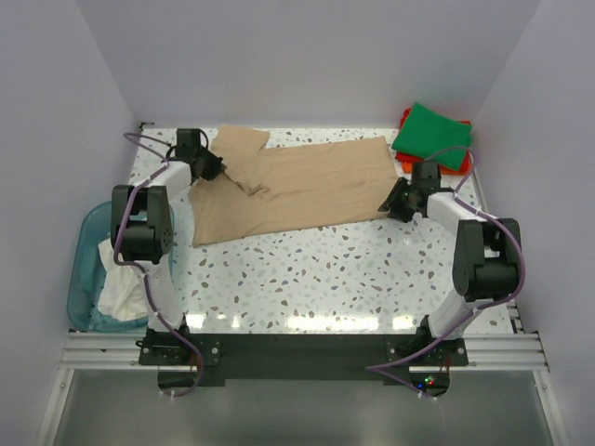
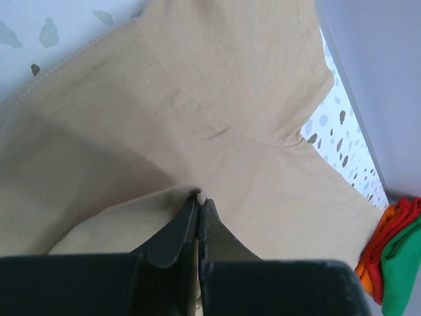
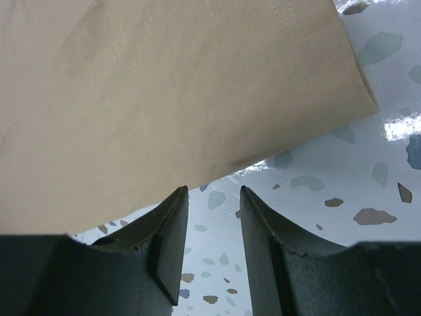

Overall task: Fold and stack the t-shirts
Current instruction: Fold the tshirt

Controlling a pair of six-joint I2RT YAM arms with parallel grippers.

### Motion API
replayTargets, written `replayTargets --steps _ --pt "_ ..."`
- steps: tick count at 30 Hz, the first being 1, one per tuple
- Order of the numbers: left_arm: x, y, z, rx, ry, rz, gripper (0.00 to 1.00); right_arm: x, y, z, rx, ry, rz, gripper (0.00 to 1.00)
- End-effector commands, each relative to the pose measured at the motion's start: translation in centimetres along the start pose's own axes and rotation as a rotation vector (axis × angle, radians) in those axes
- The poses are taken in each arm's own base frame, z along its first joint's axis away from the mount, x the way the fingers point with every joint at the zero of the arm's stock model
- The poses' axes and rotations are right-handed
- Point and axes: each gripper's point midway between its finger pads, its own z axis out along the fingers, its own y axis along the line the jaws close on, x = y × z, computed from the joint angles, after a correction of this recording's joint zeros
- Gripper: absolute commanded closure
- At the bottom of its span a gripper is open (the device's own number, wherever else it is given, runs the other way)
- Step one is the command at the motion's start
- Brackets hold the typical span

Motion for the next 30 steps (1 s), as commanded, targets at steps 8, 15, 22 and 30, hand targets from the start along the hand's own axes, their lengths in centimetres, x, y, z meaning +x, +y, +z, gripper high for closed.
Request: replayTargets --steps 8,15,22,30 --pt "-1.3 -0.8 0.3 0.063 -0.020 -0.026 1.00 -1.6 0.9 0.5 -0.026 -0.043 -0.025 0.59" --pt "-2.4 -0.8 -0.4 0.095 -0.046 0.009 0.52 -1.8 1.1 0.4 -0.033 -0.047 -0.025 0.59" --pt "0.5 -0.3 -2.4 0.058 -0.044 0.136 0.41 -2.0 1.4 -0.1 -0.043 -0.058 -0.025 0.59" --pt "6.8 1.6 -2.9 0.019 0.022 0.188 0.33 -1.7 1.6 -0.3 -0.062 -0.056 -0.024 0.59"
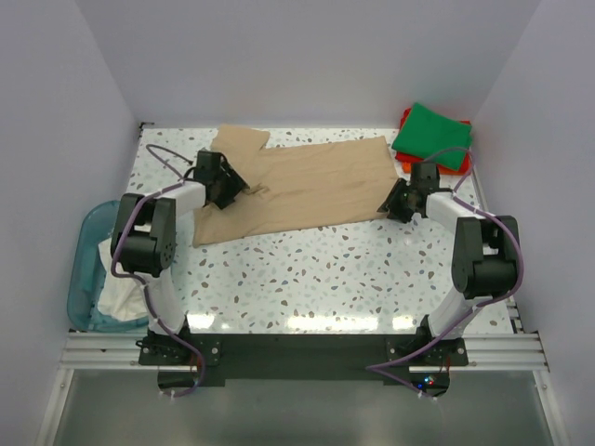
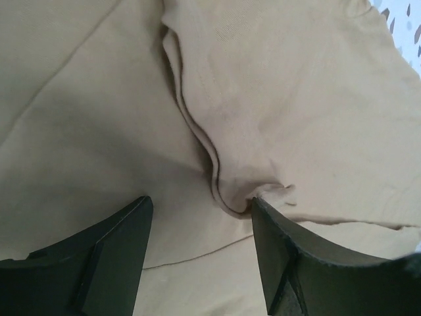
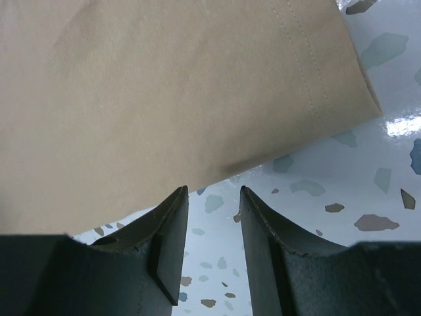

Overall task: Fold and stack the t-shirts
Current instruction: Fold the tshirt

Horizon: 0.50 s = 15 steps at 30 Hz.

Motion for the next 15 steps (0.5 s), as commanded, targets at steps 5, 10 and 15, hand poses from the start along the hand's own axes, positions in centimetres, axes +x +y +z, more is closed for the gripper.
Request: replayTargets --steps 5,10,15 --pt "-0.7 -3.7 -0.2 0.093 -0.072 0.044 0.32 -1.8 1.9 -1.1 -0.069 -0.067 -0.024 0.59" --pt "-0.6 -4.9 1.0 0.108 -0.062 0.047 0.32 -1.9 2.0 -1.1 -0.076 -0.068 -0.022 0.59" --pt "-0.9 -5.9 1.6 0.130 -0.061 0.045 0.32 -2.0 2.1 -1.1 -0.077 -0.072 -0.021 0.59"
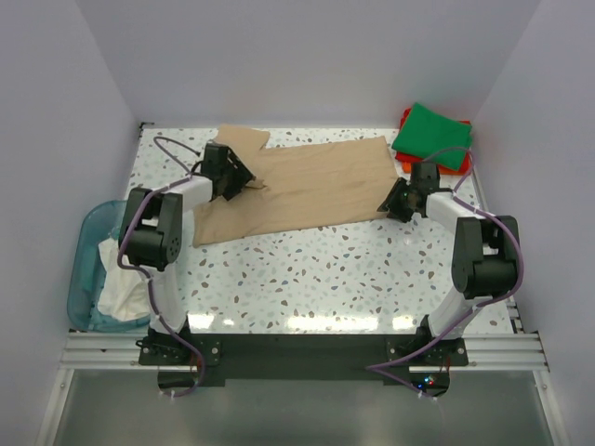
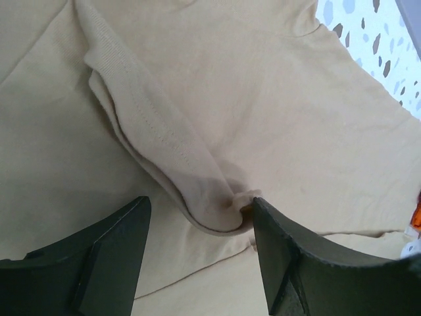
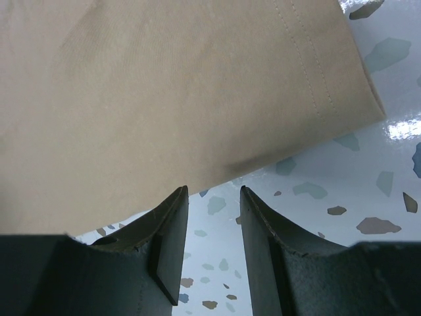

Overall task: Fold and stack the t-shirts
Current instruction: Fold the tshirt

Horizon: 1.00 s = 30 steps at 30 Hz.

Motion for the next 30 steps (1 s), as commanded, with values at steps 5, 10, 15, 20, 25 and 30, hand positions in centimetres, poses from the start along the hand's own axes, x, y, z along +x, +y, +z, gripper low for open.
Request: replayTargets --steps 5,10,15,20,25,30 --pt "-2.8 -3.9 1.3 0.091 -0.066 0.005 0.32 -1.8 1.9 -1.1 -0.068 -0.060 -0.022 0.59" --pt "-3.4 -5.3 3.0 0.124 -0.065 -0.001 0.32 -1.6 1.7 -1.1 -0.060 -0.058 -0.025 0.59" --pt "-5.1 -7.2 3.2 0.180 -0.088 0.008 0.28 -1.6 1.4 -1.0 -0.050 -0.058 -0.024 0.59" --pt "-8.2 -8.3 1.5 0.245 -0.139 -0.001 0.21 -1.5 1.2 -1.0 -0.040 -0.054 -0.018 0.59" --pt "-9.3 -6.3 -1.2 0.160 -0.179 -0.003 0.21 -1.9 0.9 -1.1 -0.019 -0.068 -0.013 0.59" --pt "-6.0 1.8 -8.2 -0.123 -0.230 -0.091 0.26 -2.8 0.0 -1.2 0.011 -0.077 0.018 0.59"
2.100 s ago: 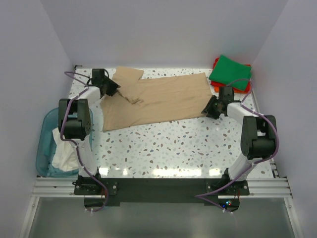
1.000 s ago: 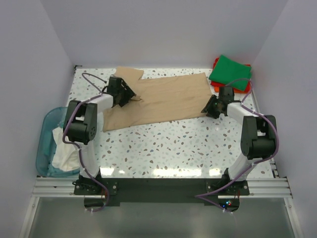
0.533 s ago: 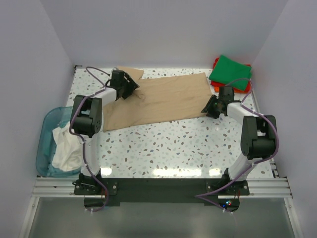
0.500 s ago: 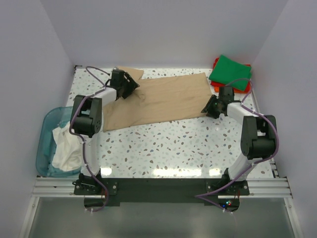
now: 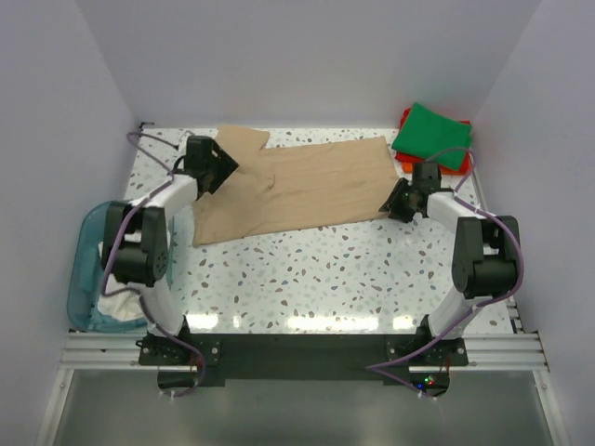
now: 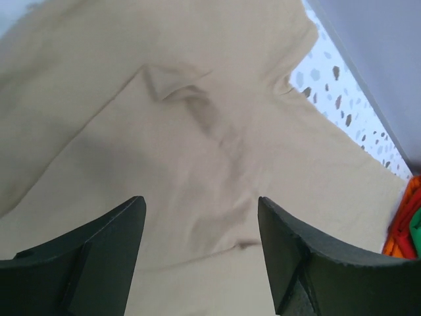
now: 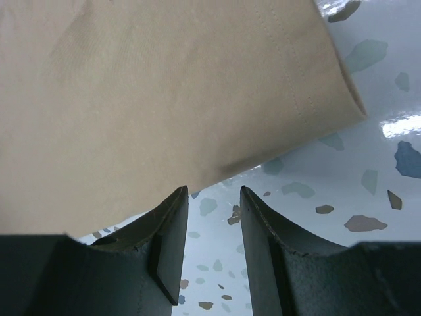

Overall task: Fold and stack the t-shirts
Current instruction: Fold the tshirt

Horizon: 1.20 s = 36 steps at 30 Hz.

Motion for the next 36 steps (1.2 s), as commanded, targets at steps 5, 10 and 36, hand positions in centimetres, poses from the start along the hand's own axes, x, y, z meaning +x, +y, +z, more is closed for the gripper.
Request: replayTargets --steps 5,10,36 --pt "1.4 8.7 -12.2 -0.255 -0.142 -0.026 0.29 -3.5 0.6 -1.1 0.010 -0.090 0.039 0.58" --pt "5.2 13.6 -15.3 -0.281 -0.128 -0.041 0.35 -3.6 0.7 -0.7 0.015 -0.079 0.059 0.58" --pt "7.3 18.0 -12.4 -0.369 -0.162 -0.078 0.37 -4.0 -5.1 1.8 0.103 -0.078 0.187 0.56"
